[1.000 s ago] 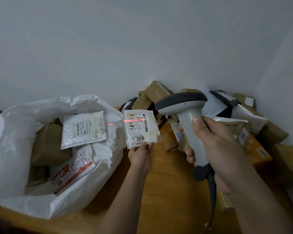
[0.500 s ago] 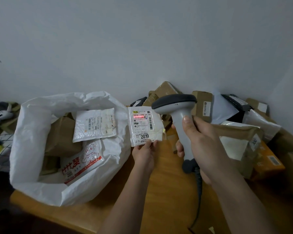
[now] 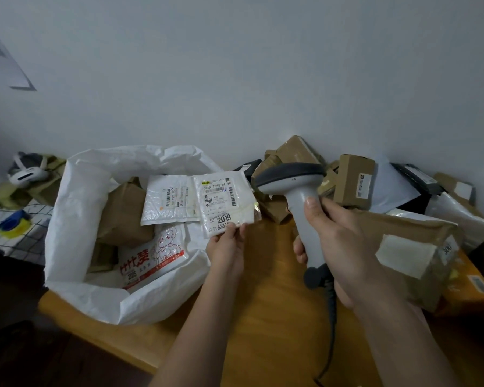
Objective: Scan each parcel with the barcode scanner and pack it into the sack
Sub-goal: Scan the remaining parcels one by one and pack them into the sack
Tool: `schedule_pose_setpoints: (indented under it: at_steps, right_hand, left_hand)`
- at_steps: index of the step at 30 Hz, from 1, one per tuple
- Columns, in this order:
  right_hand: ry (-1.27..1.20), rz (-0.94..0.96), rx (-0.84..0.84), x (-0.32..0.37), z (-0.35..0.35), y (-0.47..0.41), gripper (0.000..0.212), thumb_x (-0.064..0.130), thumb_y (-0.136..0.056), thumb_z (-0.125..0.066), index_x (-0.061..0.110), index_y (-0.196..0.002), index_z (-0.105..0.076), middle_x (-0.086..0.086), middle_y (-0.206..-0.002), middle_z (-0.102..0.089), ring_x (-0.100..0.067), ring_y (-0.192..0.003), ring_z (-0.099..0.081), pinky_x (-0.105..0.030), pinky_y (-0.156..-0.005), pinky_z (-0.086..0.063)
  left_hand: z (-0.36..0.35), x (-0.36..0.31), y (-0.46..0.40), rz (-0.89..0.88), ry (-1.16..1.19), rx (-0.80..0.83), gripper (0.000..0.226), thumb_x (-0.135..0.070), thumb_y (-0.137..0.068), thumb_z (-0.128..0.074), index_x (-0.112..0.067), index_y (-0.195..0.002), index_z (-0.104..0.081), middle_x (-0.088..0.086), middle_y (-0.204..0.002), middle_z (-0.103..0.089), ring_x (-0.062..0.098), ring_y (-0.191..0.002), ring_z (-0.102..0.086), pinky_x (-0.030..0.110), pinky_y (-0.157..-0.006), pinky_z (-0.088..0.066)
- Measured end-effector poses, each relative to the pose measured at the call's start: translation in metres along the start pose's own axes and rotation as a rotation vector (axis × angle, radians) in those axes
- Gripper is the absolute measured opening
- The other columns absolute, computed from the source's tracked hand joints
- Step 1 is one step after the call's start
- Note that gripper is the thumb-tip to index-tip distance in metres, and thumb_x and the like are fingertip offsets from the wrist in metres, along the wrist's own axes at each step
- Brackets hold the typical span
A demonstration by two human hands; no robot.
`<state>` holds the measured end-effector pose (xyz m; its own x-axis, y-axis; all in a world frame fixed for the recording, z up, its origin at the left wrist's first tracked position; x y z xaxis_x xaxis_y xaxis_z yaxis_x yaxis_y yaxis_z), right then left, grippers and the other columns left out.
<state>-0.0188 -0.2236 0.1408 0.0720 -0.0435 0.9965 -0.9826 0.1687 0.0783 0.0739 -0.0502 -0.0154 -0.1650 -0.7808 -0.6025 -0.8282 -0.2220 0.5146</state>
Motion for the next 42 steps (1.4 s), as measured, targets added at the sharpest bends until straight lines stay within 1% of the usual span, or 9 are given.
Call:
schedule_pose_setpoints:
  at_steps: [6,9,13,19,23,29,32,37,42]
  right_hand:
    - [-0.030,-0.049,-0.014,-0.013,0.003,-0.006,0.027,0.042,-0.100,-0.045,0.019,-0.099,-0.060,-0.003,-0.055,-0.059,-0.013,-0.050,-0.056,-0.023,-0.047,-0.044]
    - [-0.037,-0.061,-0.055,-0.016,0.014,-0.009,0.027,0.043,-0.100,-0.046,0.020,-0.099,-0.061,-0.004,-0.055,-0.060,-0.014,-0.049,-0.056,-0.026,-0.048,-0.045]
    - [-0.072,-0.081,-0.143,-0.018,0.040,-0.014,0.029,0.041,-0.101,-0.046,0.017,-0.099,-0.062,-0.007,-0.056,-0.059,-0.019,-0.051,-0.055,-0.032,-0.049,-0.044]
    - [-0.002,-0.102,-0.349,-0.023,0.101,-0.012,0.029,0.044,-0.101,-0.045,0.023,-0.091,-0.062,-0.008,-0.063,-0.060,-0.013,-0.048,-0.057,-0.026,-0.042,-0.044]
    - [0.028,-0.143,-0.503,-0.033,0.149,-0.005,0.026,0.050,-0.098,-0.047,0.028,-0.095,-0.061,-0.010,-0.078,-0.060,-0.020,-0.063,-0.058,-0.034,-0.054,-0.045]
    - [0.093,-0.151,-0.662,-0.042,0.222,0.009,0.028,0.045,-0.096,-0.053,0.019,-0.097,-0.064,-0.009,-0.071,-0.063,-0.019,-0.060,-0.059,-0.028,-0.050,-0.045]
    - [0.089,-0.146,-0.700,-0.046,0.251,0.014,0.026,0.042,-0.096,-0.055,0.019,-0.087,-0.064,0.001,-0.054,-0.062,-0.010,-0.046,-0.058,-0.024,-0.038,-0.043]
    - [0.032,-0.158,-0.705,-0.058,0.283,0.010,0.023,0.044,-0.095,-0.056,0.023,-0.088,-0.063,0.005,-0.054,-0.062,-0.014,-0.051,-0.059,-0.029,-0.046,-0.046]
    - [-0.024,-0.182,-0.711,-0.074,0.304,0.005,0.019,0.037,-0.095,-0.058,0.021,-0.087,-0.064,0.003,-0.054,-0.060,-0.014,-0.051,-0.058,-0.031,-0.048,-0.046]
  left_hand:
    - [0.019,-0.062,-0.016,-0.131,0.257,-0.232,0.034,-0.012,-0.094,-0.064,0.006,-0.120,-0.053,0.021,-0.116,-0.066,0.022,-0.092,-0.070,0.027,-0.077,-0.060]
    - [0.037,-0.066,-0.019,-0.145,0.076,-0.409,0.033,-0.040,-0.090,-0.068,-0.013,-0.096,-0.049,-0.002,-0.095,-0.066,0.008,-0.077,-0.065,0.025,-0.078,-0.055]
    - [0.036,-0.049,-0.021,-0.191,0.115,-0.427,0.027,-0.020,-0.089,-0.072,-0.005,-0.106,-0.056,0.009,-0.105,-0.067,0.013,-0.072,-0.067,0.023,-0.073,-0.059]
    - [-0.003,-0.001,-0.025,-0.050,-0.045,-0.245,0.018,-0.005,-0.095,-0.059,-0.002,-0.110,-0.050,0.013,-0.102,-0.064,0.020,-0.075,-0.065,0.022,-0.064,-0.056]
    - [-0.032,0.074,-0.023,0.229,-0.437,-0.021,0.033,-0.013,-0.101,-0.046,-0.004,-0.133,-0.051,0.010,-0.120,-0.065,0.027,-0.106,-0.064,0.029,-0.092,-0.053]
    - [-0.059,0.193,0.010,0.390,-0.994,0.230,0.037,-0.020,-0.089,-0.070,-0.009,-0.120,-0.053,0.014,-0.121,-0.058,0.025,-0.100,-0.061,0.033,-0.082,-0.057]
    - [-0.086,0.238,0.027,0.258,-1.262,0.501,0.058,-0.032,-0.085,-0.074,-0.016,-0.133,-0.046,0.009,-0.134,-0.049,0.017,-0.101,-0.055,0.024,-0.072,-0.053]
    - [-0.116,0.302,0.063,-0.055,-1.697,0.841,0.108,-0.075,-0.062,-0.071,-0.029,-0.146,-0.022,-0.001,-0.147,-0.018,0.029,-0.137,-0.022,0.049,-0.111,-0.031]
    - [-0.123,0.331,0.070,-0.181,-1.816,0.847,0.097,-0.073,-0.065,-0.070,-0.033,-0.141,-0.023,0.001,-0.144,-0.023,0.032,-0.134,-0.024,0.048,-0.109,-0.029]
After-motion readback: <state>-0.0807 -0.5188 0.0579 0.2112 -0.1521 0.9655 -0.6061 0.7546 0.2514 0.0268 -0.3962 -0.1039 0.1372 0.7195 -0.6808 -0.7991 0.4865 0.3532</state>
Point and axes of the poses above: each hand's wrist, its own y-axis away from the middle knuckle, its own z-axis out of the back of the hand, x = y × z, the point moved 8 cm from there along -y, towards the middle knuckle
